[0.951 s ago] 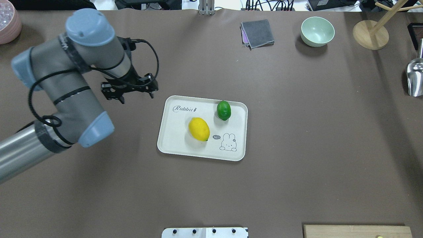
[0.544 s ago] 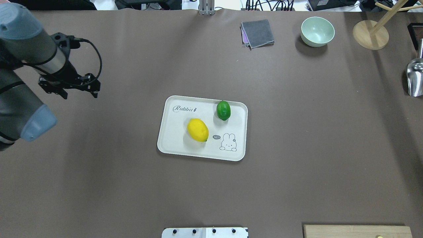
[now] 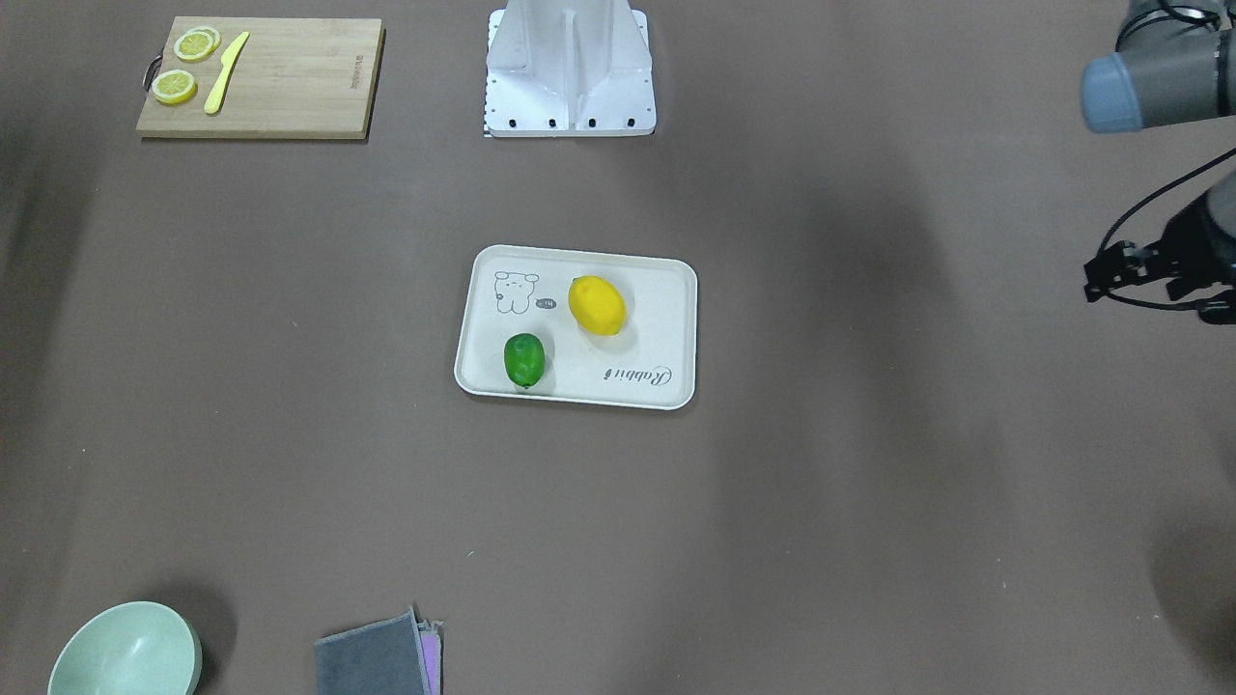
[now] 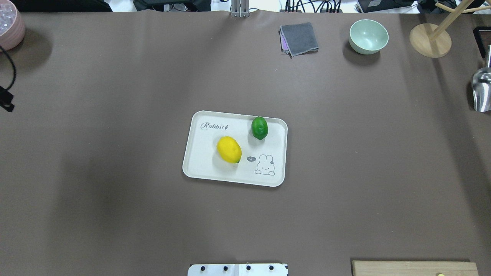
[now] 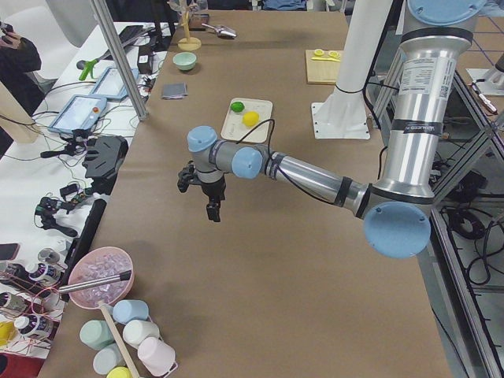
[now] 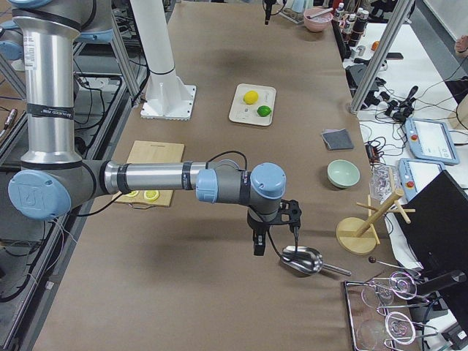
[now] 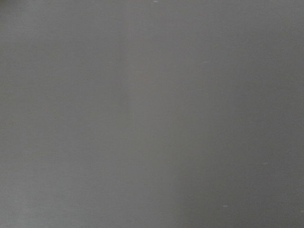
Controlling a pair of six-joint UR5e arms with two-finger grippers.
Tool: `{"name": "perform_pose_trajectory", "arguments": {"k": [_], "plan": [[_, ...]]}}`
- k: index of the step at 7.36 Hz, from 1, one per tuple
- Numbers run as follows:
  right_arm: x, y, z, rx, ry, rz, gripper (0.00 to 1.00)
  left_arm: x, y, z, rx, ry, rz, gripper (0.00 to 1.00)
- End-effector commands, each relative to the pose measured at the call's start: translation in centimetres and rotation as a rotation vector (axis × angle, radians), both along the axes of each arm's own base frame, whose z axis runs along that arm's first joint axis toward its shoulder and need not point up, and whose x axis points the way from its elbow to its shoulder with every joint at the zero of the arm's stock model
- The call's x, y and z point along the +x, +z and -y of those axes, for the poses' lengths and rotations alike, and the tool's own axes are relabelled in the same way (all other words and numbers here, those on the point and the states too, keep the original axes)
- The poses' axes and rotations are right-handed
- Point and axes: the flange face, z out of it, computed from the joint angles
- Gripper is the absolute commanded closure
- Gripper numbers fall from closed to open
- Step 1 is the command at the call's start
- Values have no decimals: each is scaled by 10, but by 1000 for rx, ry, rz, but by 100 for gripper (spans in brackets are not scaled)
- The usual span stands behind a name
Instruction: Place all lemons on tray
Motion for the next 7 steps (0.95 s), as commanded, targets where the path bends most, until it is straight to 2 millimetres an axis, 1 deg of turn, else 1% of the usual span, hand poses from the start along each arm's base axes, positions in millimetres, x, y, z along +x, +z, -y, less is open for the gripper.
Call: {"name": "perform_pose_trajectory", "arguments": {"k": [1, 2, 3, 4, 5, 6, 7], "plan": [[6, 0, 1, 4, 10, -18, 0, -85, 48, -19, 28, 14, -46, 2], [7, -1, 0, 0, 17, -4, 0, -112, 67, -35, 15, 12, -81, 2], [7, -3, 0, -1, 23, 10, 0, -125, 80, -41, 26, 37, -82, 2], [5, -5, 0, -2, 23, 39, 0, -143, 89, -45, -5, 16, -83, 2], [6, -4, 0, -4, 25, 36, 0, -157, 107, -55, -10, 24, -85, 2], [6, -5, 1, -3, 25, 28, 0, -181, 138, -61, -55, -14, -90, 2], [8, -5, 1, -1, 26, 11, 0, -190, 152, -62, -59, -3, -92, 2]]}}
